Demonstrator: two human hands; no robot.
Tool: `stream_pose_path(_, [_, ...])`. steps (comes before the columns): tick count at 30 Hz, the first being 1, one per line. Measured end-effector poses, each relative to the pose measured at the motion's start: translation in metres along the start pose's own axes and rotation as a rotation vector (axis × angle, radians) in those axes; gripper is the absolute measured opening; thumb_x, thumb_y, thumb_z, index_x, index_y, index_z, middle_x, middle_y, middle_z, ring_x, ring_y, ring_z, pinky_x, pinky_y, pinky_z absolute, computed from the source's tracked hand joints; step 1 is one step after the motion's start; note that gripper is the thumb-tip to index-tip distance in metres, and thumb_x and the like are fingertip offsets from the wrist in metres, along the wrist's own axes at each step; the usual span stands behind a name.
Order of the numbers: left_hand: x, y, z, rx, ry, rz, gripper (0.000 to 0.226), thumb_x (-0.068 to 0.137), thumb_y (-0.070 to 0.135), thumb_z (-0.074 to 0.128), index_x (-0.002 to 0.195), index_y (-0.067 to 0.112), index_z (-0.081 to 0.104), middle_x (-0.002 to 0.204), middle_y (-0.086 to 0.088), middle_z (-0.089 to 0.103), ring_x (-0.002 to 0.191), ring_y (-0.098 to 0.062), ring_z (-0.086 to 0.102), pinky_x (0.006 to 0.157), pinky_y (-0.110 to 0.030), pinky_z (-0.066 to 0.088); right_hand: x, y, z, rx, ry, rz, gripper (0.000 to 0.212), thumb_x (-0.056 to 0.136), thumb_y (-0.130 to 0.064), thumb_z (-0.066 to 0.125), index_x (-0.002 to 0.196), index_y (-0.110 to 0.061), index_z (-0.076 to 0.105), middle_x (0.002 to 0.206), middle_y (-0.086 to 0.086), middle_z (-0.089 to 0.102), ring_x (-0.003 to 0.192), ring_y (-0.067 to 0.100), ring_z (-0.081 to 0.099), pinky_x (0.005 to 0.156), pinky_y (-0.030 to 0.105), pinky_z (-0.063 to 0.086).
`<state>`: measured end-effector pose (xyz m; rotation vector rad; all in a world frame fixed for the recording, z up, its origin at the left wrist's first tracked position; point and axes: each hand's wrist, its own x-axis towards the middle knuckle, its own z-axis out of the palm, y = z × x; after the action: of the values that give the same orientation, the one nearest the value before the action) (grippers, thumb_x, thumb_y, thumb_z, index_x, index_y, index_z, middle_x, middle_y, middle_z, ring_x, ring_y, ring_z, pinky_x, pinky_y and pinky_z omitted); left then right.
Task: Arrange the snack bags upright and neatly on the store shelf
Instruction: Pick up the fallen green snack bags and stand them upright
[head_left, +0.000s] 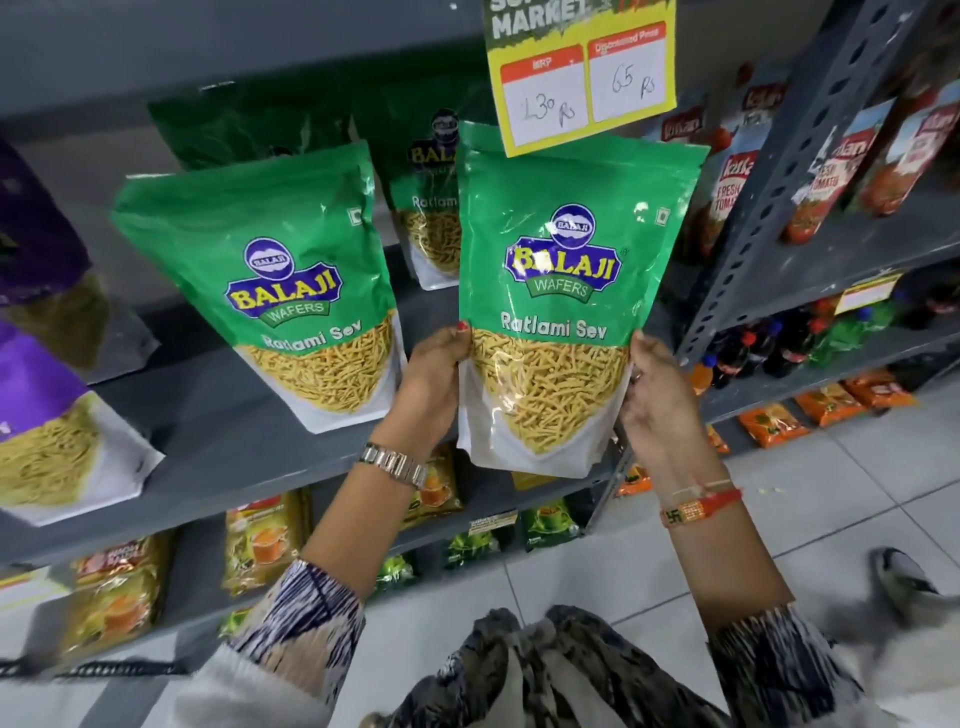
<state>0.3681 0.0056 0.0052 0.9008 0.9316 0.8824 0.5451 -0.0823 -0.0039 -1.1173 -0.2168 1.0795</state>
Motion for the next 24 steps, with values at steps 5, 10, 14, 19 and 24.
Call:
stream_pose_path(5, [0.014, -0.004, -0.003, 0.098, 0.112, 0.140, 0.030, 0.095, 0.000, 0.034, 0.074, 0.016, 0.048, 0.078, -0.002, 0.053, 0.078, -0.016, 0.049, 0.084, -0.030, 0.040, 0.020, -0.004, 0.017, -0.040, -0.071, -0.058, 0.023, 0.098, -0.016, 0.039, 0.079, -0.022, 0.052, 0.075, -0.007, 0.069, 0.072, 0.010, 0.063, 0.061, 0.026, 0.050])
stream_pose_path(10, [0.032, -0.002, -0.009, 0.086, 0.218, 0.217, 0.029, 0.095, -0.001, 0.034, 0.075, 0.018, 0.044, 0.073, 0.000, 0.045, 0.070, -0.012, 0.040, 0.072, -0.025, 0.034, 0.049, -0.007, 0.044, -0.166, -0.177, -0.153, 0.021, 0.099, -0.019, 0.037, 0.086, -0.023, 0.052, 0.065, -0.018, 0.072, 0.057, -0.005, 0.065, 0.046, 0.011, 0.046])
stream_pose_path(14, [0.039, 0.001, -0.011, 0.148, 0.231, 0.257, 0.028, 0.096, 0.002, 0.035, 0.075, 0.019, 0.042, 0.068, 0.002, 0.039, 0.062, -0.010, 0.034, 0.062, -0.022, 0.030, 0.069, -0.002, 0.056, -0.137, -0.238, -0.145, 0.021, 0.100, -0.020, 0.034, 0.088, -0.025, 0.051, 0.077, -0.012, 0.071, 0.066, 0.000, 0.065, 0.061, 0.022, 0.049])
stream_pose_path(19, [0.043, -0.001, -0.019, 0.166, 0.210, 0.277, 0.016, 0.097, 0.008, 0.036, 0.087, 0.014, 0.048, 0.084, -0.003, 0.049, 0.082, -0.016, 0.046, 0.079, -0.021, 0.038, 0.078, 0.007, 0.055, -0.103, -0.262, -0.176, 0.018, 0.100, -0.021, 0.035, 0.093, -0.023, 0.051, 0.087, -0.007, 0.068, 0.071, 0.000, 0.068, 0.061, 0.018, 0.054])
stream_pose_path(24, [0.046, -0.026, -0.025, 0.155, 0.143, 0.218, 0.039, 0.098, 0.033, 0.034, 0.132, 0.017, 0.041, 0.130, 0.007, 0.053, 0.118, 0.002, 0.052, 0.096, -0.010, 0.041, 0.090, 0.023, 0.050, -0.262, -0.327, -0.147, 0.030, 0.096, -0.045, 0.034, 0.114, -0.035, 0.056, 0.110, -0.014, 0.066, 0.096, -0.004, 0.066, 0.074, 0.019, 0.053])
